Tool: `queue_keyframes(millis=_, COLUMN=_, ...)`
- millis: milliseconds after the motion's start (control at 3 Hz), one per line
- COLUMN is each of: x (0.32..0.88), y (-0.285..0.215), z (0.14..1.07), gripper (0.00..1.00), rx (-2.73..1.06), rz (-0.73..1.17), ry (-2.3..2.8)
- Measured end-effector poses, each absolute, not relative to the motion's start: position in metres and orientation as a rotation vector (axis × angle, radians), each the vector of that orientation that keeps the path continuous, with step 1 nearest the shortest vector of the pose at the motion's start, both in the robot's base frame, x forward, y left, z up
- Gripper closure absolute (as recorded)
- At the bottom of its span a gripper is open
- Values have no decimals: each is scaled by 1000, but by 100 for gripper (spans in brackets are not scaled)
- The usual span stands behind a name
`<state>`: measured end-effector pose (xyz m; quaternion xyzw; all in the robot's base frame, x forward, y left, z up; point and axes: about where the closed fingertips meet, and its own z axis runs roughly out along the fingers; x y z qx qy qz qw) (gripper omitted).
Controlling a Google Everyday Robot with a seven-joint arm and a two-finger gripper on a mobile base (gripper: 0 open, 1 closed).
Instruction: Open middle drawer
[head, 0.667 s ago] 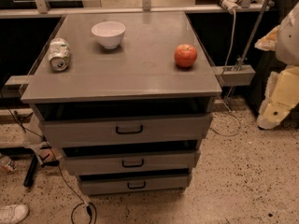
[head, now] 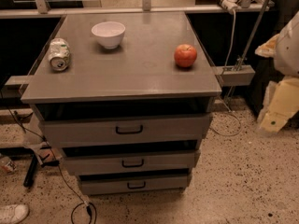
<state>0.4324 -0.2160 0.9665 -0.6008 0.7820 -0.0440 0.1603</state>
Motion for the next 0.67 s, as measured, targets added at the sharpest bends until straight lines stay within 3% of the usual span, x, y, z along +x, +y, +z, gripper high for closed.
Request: queue_keyframes(millis=667, x=407, y=-207, z=857, gripper=0, rx=-1678, rz=-107, ry=2330)
